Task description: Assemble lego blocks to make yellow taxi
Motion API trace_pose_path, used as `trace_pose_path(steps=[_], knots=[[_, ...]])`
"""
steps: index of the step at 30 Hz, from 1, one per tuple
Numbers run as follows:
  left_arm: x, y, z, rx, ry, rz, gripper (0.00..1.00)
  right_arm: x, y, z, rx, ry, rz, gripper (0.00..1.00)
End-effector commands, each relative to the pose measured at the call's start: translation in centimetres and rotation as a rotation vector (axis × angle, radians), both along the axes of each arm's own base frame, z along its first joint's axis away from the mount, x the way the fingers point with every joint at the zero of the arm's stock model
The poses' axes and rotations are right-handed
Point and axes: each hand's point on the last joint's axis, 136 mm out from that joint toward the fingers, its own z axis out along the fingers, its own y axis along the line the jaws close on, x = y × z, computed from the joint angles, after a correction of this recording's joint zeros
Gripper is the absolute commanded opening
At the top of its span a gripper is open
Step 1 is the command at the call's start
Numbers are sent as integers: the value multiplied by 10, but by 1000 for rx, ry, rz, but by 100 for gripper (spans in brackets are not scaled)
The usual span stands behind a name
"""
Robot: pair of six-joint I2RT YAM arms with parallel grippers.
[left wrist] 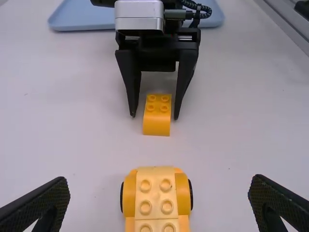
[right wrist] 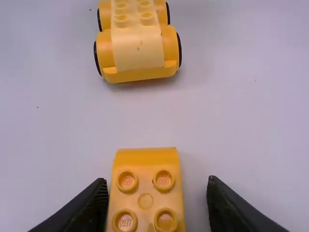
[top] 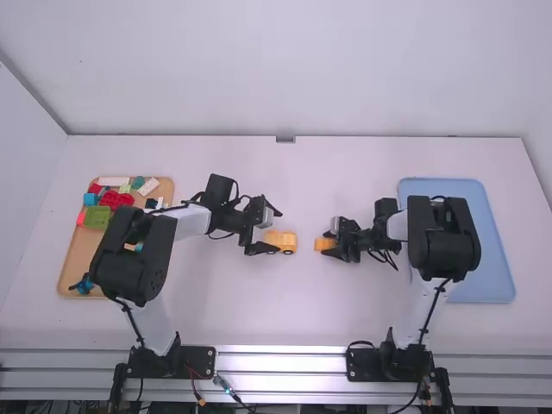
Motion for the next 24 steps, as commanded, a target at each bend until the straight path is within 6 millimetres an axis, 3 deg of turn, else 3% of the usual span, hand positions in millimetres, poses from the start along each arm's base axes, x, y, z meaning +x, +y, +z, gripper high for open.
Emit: trace_pose_path(steps=[1, 8, 13, 19, 24], knots=[[0, -3, 2, -15, 6, -12, 99, 0, -5, -9, -33, 32, -16, 47], [1, -2, 1, -9, 6, -6, 99, -1, -5, -9, -35, 30, -13, 45], [2, 0, -6, 31, 20, 11, 99, -1, -5, -9, -33, 31, -15, 38], [-7, 1, -11, 49, 77, 8, 99, -1, -5, -8, -33, 42, -15, 37], [0, 7, -31, 108, 45, 46, 99, -1, -3, -2, -32, 88, -7, 33]])
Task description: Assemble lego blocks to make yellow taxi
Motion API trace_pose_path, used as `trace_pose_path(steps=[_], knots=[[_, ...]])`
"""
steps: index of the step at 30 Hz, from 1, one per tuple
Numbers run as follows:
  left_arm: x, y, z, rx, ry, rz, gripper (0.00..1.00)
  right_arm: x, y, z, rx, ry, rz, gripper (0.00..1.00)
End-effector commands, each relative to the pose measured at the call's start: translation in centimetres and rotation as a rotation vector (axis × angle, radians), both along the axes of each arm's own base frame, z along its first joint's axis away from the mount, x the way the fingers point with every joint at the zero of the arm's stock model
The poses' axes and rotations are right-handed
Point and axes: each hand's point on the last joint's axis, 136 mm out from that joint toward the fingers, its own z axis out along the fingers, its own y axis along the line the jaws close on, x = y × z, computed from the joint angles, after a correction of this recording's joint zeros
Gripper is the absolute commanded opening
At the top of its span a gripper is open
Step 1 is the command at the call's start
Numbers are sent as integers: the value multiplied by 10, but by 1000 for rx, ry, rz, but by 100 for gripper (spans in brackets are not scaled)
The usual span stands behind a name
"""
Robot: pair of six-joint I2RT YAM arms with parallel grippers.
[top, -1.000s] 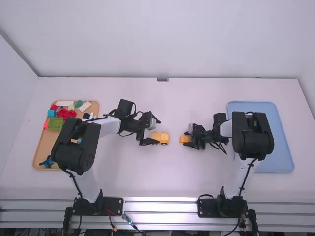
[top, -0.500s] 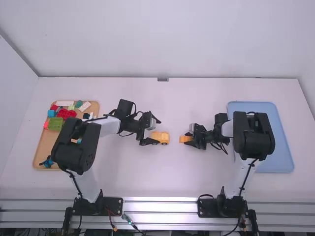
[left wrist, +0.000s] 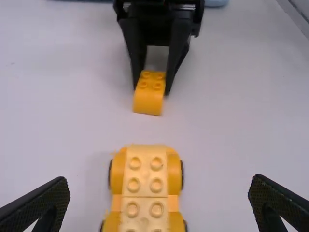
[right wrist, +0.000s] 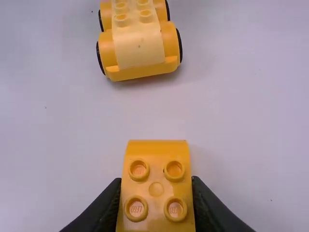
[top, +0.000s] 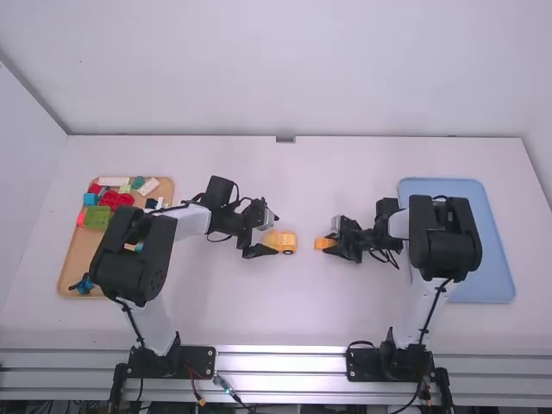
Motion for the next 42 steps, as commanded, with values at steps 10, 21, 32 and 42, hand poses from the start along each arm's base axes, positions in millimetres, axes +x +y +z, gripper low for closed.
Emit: trace_pose_path(steps=[10, 21, 32, 42], knots=[[4, -5, -43, -52, -17, 73, 99, 2, 6, 18, -22, 31, 109, 32], [0, -4, -50, -27, -13, 80, 99, 16, 21, 42, 3, 30, 145, 36], [-4, -5, -56, -42, -8, 58, 99, 17, 43, 69, -22, -45, 201, 35], [0, -5, -60, -36, 1, 62, 99, 19, 42, 49, -157, -97, 186, 70]])
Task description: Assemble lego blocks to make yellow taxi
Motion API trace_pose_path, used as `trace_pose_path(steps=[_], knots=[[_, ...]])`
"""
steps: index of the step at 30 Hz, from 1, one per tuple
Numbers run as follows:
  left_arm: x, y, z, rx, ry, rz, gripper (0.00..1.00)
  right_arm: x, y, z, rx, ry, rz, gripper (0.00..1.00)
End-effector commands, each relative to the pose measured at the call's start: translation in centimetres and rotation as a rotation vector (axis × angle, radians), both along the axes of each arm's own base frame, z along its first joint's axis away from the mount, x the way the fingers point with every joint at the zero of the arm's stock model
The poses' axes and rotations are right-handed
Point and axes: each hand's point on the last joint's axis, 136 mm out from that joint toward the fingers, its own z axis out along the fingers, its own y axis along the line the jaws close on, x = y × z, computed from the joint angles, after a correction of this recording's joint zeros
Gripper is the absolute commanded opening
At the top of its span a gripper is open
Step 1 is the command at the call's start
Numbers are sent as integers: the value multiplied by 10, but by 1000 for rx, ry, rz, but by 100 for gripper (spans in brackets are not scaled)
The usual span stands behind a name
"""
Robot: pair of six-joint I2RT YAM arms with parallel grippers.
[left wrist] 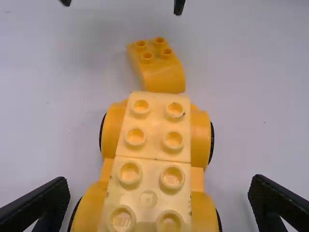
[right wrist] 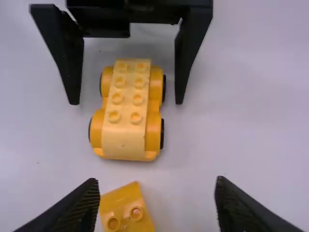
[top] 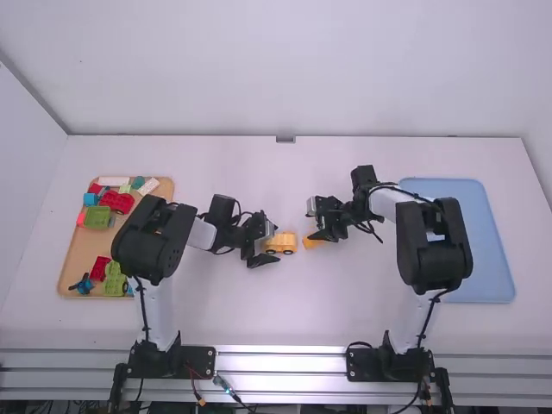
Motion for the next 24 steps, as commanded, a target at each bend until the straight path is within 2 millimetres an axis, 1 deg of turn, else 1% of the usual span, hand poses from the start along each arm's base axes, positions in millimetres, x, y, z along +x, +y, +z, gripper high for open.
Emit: trace_pose_path(steps=[1, 3, 5, 8, 10, 13, 15, 20, 24], knots=[[-2, -5, 4, -20, -12, -28, 99, -10, -9, -7, -33, 19, -4, 71], [-2, -5, 4, -21, -8, -25, 99, -18, -17, -7, -34, 11, 32, 74], [-1, -5, 4, -21, -9, -26, 99, -20, -21, -7, -34, 8, 41, 75], [-1, -5, 5, -23, -15, -26, 99, -16, -25, -14, -42, 9, 29, 76], [0, -6, 5, -25, -23, -26, 99, -13, -27, -23, -43, 13, 19, 77], [1, -6, 6, -28, -26, -28, 99, -11, -26, -33, -35, 29, 12, 77], [0, -6, 6, -28, -21, -27, 99, -13, -22, -40, -17, 47, 23, 78], [3, -6, 7, -35, 1, -4, 99, -17, -21, -42, -15, 28, 75, 77], [4, -7, 8, -37, -6, -5, 99, -11, -22, -46, -29, 28, 44, 77]])
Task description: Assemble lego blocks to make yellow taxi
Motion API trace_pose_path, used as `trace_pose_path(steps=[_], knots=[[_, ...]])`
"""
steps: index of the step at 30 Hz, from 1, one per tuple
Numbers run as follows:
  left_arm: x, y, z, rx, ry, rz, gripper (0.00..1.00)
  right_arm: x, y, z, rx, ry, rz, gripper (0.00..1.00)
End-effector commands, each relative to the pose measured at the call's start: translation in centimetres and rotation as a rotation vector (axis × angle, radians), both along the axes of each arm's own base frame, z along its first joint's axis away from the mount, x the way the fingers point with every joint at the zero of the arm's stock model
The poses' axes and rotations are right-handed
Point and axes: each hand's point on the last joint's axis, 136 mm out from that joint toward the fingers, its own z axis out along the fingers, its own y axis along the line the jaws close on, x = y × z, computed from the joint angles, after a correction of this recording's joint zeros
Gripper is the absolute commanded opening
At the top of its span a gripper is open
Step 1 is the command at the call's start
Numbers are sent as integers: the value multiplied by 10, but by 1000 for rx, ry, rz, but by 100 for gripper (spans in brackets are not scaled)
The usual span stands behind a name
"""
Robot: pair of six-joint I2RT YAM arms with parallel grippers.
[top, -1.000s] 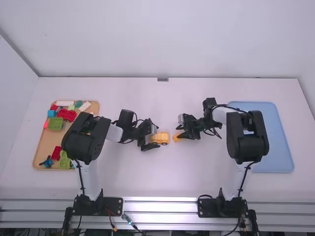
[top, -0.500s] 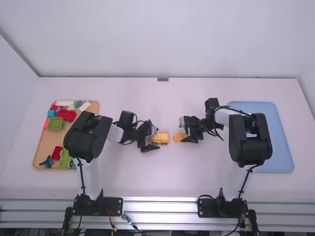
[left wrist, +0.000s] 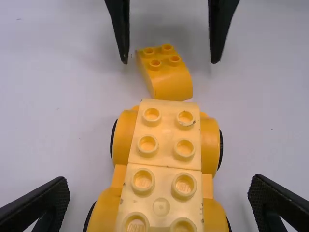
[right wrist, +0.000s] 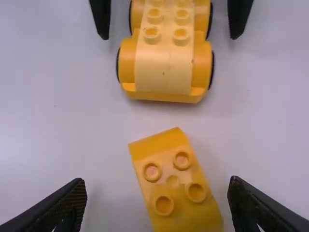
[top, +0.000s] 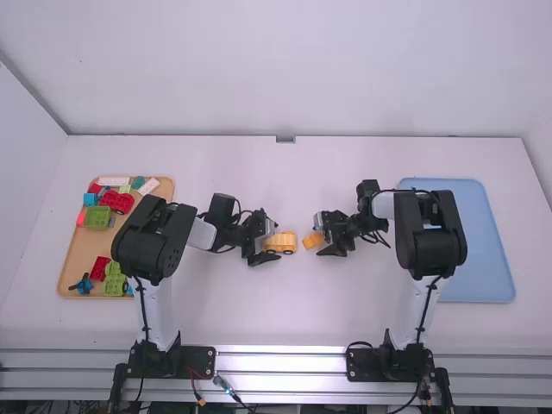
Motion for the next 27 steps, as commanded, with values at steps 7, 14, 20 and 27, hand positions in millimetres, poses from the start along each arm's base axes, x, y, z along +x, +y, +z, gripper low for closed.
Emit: trace_pose_path(steps=[7, 14, 20, 27], knots=[[-2, -5, 4, -23, 9, -17, 99, 5, 10, -12, 16, 31, -5, 68], [-2, -5, 4, -23, 8, -18, 99, 5, 10, -11, 24, 30, -4, 42], [-2, -5, 4, -23, 10, -18, 99, 1, 10, -12, 27, 47, -8, 36], [-2, -5, 4, -23, 10, -19, 99, -4, 13, -6, 52, 88, -15, 26]])
